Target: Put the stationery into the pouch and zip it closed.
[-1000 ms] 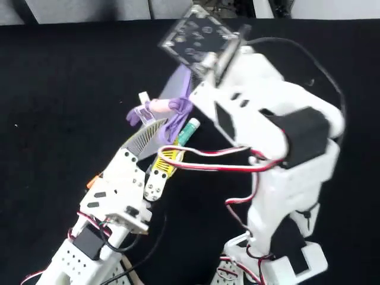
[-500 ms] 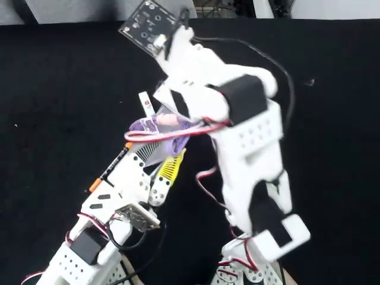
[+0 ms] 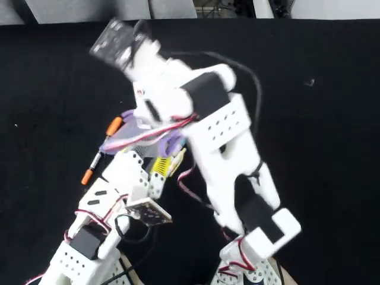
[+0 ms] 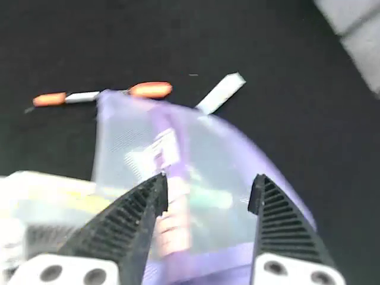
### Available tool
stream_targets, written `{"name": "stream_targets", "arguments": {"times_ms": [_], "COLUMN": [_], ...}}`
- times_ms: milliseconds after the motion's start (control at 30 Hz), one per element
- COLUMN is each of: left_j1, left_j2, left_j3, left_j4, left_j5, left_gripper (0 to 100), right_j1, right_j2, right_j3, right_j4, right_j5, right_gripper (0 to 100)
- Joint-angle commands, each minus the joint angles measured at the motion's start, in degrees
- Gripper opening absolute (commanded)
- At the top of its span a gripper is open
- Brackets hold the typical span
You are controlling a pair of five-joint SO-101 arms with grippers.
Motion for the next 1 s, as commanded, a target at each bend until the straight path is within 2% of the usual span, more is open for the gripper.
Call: {"name": "stream_targets", "arguments": {"times_ms": [0, 167, 367, 733, 833, 967], "left_j1": [-5.1, -5.8, -5.9, -5.5, -5.5, -5.6], "left_j2": [0.4, 0.4, 0.3, 0.3, 0.3, 0.3], "left_j3": [0.4, 0.4, 0.4, 0.4, 0.4, 0.4], "left_j4": [0.7, 0.6, -2.9, -2.8, -2.8, -2.8], "left_j5": [-0.9, -0.9, -0.9, -0.9, -0.8, -0.7], "left_gripper": [3, 3, 3, 3, 3, 3], "right_j1": [-2.9, 0.1, 4.6, 3.7, 4.2, 5.1], "right_j2": [-5.6, -6.7, -0.4, 7.6, 10.4, 11.5], "right_j3": [5.3, 4.8, 3.3, -0.1, -1.1, -5.1], "right_j4": [1.8, 1.4, 1.4, 1.4, 1.4, 1.5], "right_j5": [-0.3, -0.2, 1.3, 3.7, 4.6, 10.7], "right_gripper": [23.7, 23.7, 23.7, 22.8, 14.4, 1.2]}}
